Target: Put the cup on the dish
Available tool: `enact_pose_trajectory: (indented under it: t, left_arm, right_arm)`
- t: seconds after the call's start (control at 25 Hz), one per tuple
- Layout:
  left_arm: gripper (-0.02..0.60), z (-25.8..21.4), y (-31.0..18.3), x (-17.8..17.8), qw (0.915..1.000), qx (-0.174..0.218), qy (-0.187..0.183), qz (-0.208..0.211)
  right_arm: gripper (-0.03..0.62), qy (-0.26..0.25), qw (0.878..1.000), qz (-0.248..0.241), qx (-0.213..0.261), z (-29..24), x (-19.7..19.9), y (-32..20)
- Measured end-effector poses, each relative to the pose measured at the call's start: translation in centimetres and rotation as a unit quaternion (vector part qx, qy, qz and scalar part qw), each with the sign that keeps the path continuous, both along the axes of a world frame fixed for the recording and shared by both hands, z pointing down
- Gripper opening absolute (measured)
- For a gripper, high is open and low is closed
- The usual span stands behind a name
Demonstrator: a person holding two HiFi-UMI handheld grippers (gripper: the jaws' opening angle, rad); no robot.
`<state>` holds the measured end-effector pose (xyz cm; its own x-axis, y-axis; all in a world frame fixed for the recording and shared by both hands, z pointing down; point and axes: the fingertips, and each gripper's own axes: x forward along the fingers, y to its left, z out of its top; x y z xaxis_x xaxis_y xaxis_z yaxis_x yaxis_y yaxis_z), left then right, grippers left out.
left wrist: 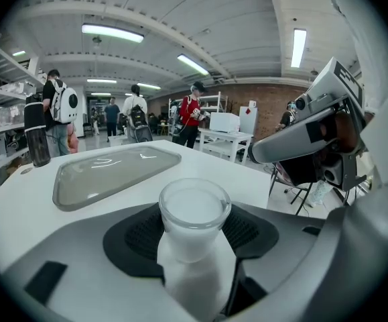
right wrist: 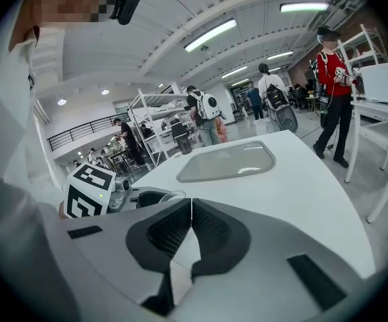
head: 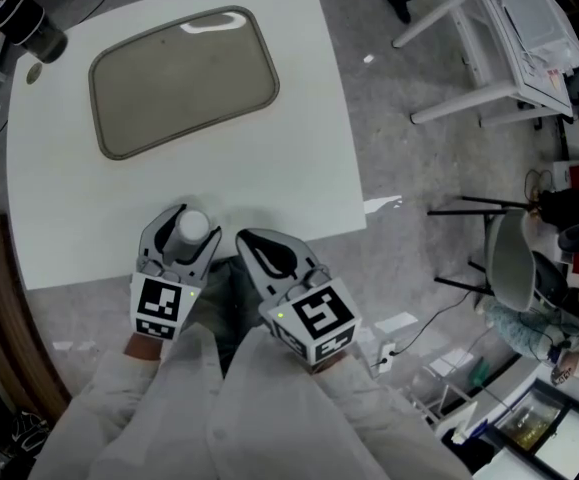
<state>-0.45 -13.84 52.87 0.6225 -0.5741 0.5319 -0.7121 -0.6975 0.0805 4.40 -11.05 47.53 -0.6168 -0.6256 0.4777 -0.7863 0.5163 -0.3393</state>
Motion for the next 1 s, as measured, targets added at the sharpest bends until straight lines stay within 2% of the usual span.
enact_pose_trajectory:
  t: [0.28,0.52,1.0]
  left_arm:
    - [0.272,-0.3,-0.2,-1.1,0.9999,-0.009,0.006,-0.009]
    - [0.272,-2.3,-0.6,-1.4,0.9998,0.002,0.014,-0.012]
    - [0.272,-9.0,-1.2,-1.2,0.9978,0.05,0.024,-0.036]
  right_arm:
    - [0.015,0.002,1.0,-0.004,0.007,-0.5,-0.1,0.0]
    - [0.015,0.001,1.0,-0.008,0.022,-1.9,0.1,-0.1]
    - [0.015,-0.013,0.994,-0.037,0.103,-8.3,0.9,-2.5]
